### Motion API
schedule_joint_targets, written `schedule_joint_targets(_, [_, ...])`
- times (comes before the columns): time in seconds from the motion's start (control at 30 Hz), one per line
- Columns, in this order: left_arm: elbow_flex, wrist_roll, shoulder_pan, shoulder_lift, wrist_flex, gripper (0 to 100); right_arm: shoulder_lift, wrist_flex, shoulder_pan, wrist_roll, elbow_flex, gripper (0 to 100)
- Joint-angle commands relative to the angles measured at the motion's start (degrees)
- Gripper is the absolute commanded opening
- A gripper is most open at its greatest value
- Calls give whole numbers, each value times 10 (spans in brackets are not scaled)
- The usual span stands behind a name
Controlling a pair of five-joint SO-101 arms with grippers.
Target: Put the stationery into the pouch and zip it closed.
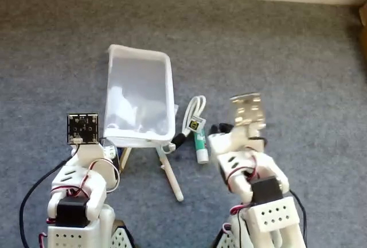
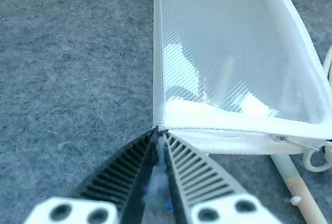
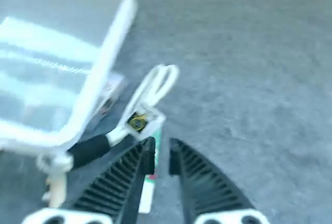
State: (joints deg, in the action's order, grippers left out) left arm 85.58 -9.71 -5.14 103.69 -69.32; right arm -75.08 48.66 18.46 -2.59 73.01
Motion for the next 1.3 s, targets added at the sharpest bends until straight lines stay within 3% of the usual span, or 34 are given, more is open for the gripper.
schedule_joint_targets(0.0, [-29,-8,-6,7,11,6,-8,15,93,-61,-34,180])
schedule_joint_targets(0.1, [-29,-8,-6,7,11,6,-5,18,152,-103,-19,237])
schedule_joint_targets(0.33, [-29,-7,-6,7,11,6,-4,7,246,-141,18,237])
schedule_joint_targets(0.77, [-27,-8,-1,7,11,6,-3,-62,255,-97,33,241])
schedule_joint_targets(1.27, [-21,-8,-1,7,22,6,-2,-95,255,-136,88,241])
